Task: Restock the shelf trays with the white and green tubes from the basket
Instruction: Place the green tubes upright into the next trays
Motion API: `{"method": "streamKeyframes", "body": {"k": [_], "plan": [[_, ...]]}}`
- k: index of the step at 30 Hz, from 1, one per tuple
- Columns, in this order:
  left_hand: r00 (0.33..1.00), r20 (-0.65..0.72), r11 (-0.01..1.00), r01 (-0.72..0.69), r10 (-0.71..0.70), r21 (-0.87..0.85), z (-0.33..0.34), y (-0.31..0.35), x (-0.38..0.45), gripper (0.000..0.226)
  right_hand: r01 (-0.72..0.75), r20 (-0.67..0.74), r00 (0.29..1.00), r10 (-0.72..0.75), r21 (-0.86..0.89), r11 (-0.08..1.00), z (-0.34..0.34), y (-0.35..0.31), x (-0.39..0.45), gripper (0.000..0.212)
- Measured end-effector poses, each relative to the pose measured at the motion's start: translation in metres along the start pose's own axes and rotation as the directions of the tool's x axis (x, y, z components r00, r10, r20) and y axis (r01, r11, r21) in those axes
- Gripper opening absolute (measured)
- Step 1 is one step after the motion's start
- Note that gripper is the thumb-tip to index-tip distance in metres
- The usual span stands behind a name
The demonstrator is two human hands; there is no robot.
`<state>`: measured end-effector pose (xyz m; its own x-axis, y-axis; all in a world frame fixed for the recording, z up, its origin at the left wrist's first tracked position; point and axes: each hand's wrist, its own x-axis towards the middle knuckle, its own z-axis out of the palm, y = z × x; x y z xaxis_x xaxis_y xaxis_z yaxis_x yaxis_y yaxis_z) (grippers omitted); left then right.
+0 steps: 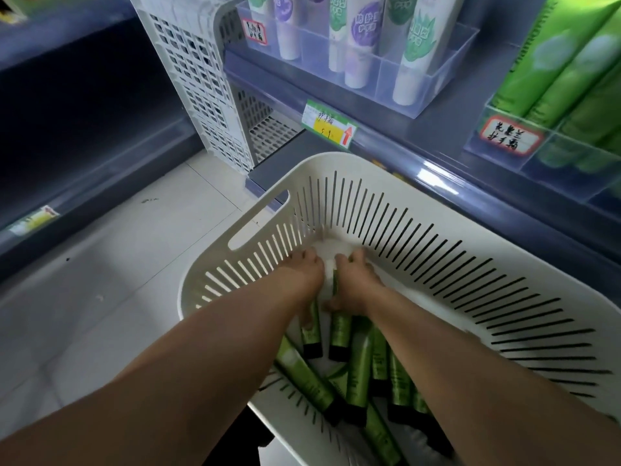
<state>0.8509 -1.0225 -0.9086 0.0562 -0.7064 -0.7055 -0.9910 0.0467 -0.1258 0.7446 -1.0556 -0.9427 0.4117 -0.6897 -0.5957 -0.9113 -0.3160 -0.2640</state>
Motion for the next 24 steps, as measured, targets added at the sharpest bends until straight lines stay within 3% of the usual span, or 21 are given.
{"method": "streamKeyframes", "body": {"k": [5,10,16,20,24], "plan": [[0.994,-0.105,0.993,-0.043,0.032,-0.108,-0.016,-0.009,-0.012,0.06,-0.067,-0.099,0.992,0.084,0.166,0.984,-0.006,0.004,-0.016,0.03],[0.957,-0.287,0.964,-0.118,0.046,-0.24,-0.032,0.0,-0.043,0.025,0.002,-0.211,0.975,0.07,0.325,0.946,-0.031,0.012,-0.057,0.027],[0.904,-0.427,0.937,-0.149,-0.001,-0.316,-0.063,0.028,-0.099,0.024,0.166,-0.453,0.891,-0.022,0.28,0.946,-0.064,0.017,-0.121,0.02],[0.825,-0.565,0.926,-0.235,0.03,-0.294,-0.088,0.047,-0.145,0.024,0.215,-0.579,0.815,0.035,0.357,0.909,-0.085,0.032,-0.167,0.019],[0.739,-0.672,0.923,-0.288,0.043,-0.257,-0.116,0.077,-0.189,0.027,0.255,-0.713,0.7,0.038,0.3,0.919,-0.113,0.052,-0.226,0.016]]}}
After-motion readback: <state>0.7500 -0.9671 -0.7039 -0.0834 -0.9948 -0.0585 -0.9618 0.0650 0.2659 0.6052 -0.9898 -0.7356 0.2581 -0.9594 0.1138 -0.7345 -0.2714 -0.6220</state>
